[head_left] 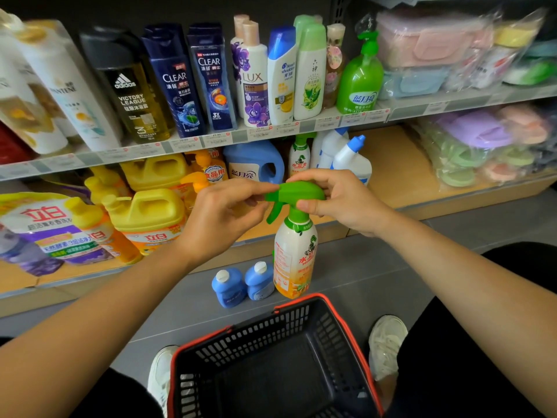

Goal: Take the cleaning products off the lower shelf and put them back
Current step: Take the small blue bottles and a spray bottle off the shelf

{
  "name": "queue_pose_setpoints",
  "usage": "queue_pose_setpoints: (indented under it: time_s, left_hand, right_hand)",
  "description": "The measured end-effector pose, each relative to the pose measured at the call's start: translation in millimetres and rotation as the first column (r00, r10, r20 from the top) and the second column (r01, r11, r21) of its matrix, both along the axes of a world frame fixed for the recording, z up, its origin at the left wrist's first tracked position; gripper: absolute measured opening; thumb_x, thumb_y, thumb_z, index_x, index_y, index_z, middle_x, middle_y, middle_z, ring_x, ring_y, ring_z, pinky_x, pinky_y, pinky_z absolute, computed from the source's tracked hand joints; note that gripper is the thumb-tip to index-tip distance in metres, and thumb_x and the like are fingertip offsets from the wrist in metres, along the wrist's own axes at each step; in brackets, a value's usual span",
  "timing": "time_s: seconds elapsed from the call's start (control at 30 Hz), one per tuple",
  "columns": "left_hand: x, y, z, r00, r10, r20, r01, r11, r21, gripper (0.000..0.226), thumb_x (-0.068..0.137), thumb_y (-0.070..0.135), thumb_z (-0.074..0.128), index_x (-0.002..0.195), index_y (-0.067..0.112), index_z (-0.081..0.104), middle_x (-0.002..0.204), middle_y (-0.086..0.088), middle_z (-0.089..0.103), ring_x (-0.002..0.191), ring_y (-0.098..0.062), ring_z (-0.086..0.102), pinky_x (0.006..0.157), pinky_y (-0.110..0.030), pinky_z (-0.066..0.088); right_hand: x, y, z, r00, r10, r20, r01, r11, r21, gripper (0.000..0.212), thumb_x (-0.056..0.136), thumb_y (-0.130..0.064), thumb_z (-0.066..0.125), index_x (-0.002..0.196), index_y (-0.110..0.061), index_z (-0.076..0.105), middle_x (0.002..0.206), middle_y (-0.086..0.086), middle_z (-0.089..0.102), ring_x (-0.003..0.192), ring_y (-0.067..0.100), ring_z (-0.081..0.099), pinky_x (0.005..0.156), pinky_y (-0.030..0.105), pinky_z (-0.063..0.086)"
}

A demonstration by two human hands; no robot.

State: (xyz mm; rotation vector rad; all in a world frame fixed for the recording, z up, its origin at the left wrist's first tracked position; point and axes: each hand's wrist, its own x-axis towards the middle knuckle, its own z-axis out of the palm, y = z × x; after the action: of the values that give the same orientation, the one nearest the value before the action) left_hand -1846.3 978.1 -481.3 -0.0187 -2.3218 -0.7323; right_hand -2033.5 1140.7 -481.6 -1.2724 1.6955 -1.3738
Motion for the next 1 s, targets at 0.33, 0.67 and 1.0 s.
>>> queue_pose_setpoints:
  time_s: [0.33,0.67,1.0]
  left_hand:
    - [4,14,-35,0.852,-0.163,0.498,-0.126,0.859,0.496,0.08,0.081,0.028,0.084,0.149,0.026,0.044,0.136,0.01,0.061,0.127,0.0,0.054,0.102,-0.029,0.051]
    - [1,33,-46,0.917,-0.191,0.351,-0.122,0.703,0.7,0.076,0.063,0.04,0.09,0.128,0.026,0.055,0.118,0.006,0.072,0.109,-0.012,0.07,0.086,-0.033,0.061]
    - [-4,44,-37,0.945,-0.064,0.321,-0.157,0.773,0.614,0.071,0.07,0.03,0.091,0.132,0.017,0.06,0.114,0.003,0.074,0.104,-0.012,0.071,0.084,-0.031,0.06]
  right_hand:
    - [-1,-2,8,0.964,-0.139,0.226,0.17,0.978,-0.122,0.031,0.089,-0.001,0.068,0.112,-0.022,0.065,0.081,-0.009,0.073,0.064,0.004,0.06,0.055,0.023,0.05]
    - [9,-7,3,0.761,-0.059,0.647,0.268,0.935,-0.23,0.042,0.088,-0.005,0.068,0.128,-0.011,0.057,0.09,0.004,0.069,0.074,0.012,0.063,0.07,0.024,0.053]
    - [45,-14,-17,0.769,-0.383,0.512,0.47,0.881,-0.047,0.014,0.087,-0.026,0.074,0.101,-0.022,0.076,0.099,-0.005,0.077,0.093,0.008,0.072,0.074,0.023,0.054]
